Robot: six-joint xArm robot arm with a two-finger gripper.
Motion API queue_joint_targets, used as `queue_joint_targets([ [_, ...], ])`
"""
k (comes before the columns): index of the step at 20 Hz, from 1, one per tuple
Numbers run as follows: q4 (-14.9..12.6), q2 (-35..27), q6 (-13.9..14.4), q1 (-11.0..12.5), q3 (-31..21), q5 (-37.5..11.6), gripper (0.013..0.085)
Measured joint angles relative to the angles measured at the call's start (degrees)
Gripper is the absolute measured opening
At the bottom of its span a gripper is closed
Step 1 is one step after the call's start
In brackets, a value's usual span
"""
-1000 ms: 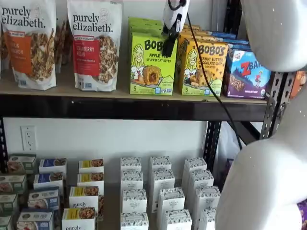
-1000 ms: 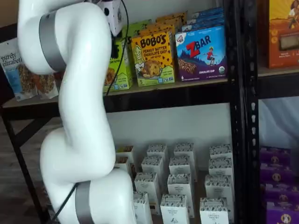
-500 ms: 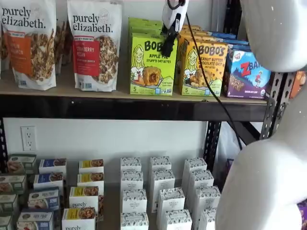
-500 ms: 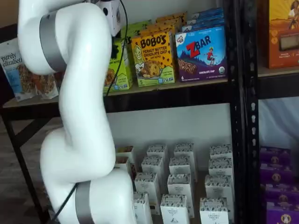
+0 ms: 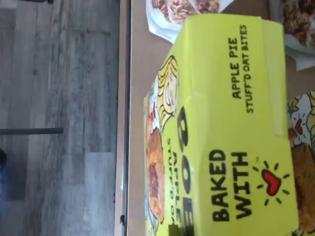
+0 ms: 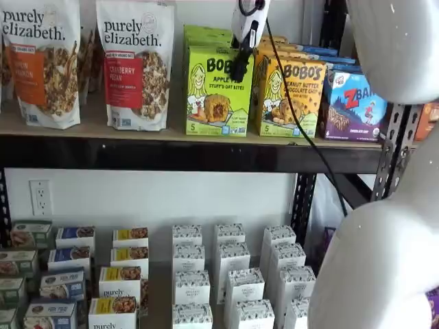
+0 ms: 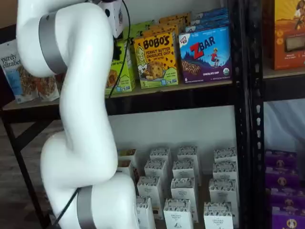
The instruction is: Pick the green box on the top shelf, the fourth from the left
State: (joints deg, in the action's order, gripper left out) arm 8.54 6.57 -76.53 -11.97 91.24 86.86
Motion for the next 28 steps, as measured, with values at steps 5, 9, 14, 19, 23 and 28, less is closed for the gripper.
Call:
queue_joint_targets([
  [5,0.3,0.0,-0.1,0.1,0.0,0.0,0.0290],
  [9,0.2,-0.1,0.0,0.1,0.2,0.4,0.0290],
  [14,0.5,0.0,0.0,0.1,0.0,0.2,0.0250],
  [19,0.5,0.0,0.0,0.1,0.1,0.5,0.0250],
  [23,1.0,-0.2,-0.2,0.4,0.8,2.0,0.0250],
  [28,1.8,-0.3,-0.4,0.9,2.3,4.5,0.0250],
])
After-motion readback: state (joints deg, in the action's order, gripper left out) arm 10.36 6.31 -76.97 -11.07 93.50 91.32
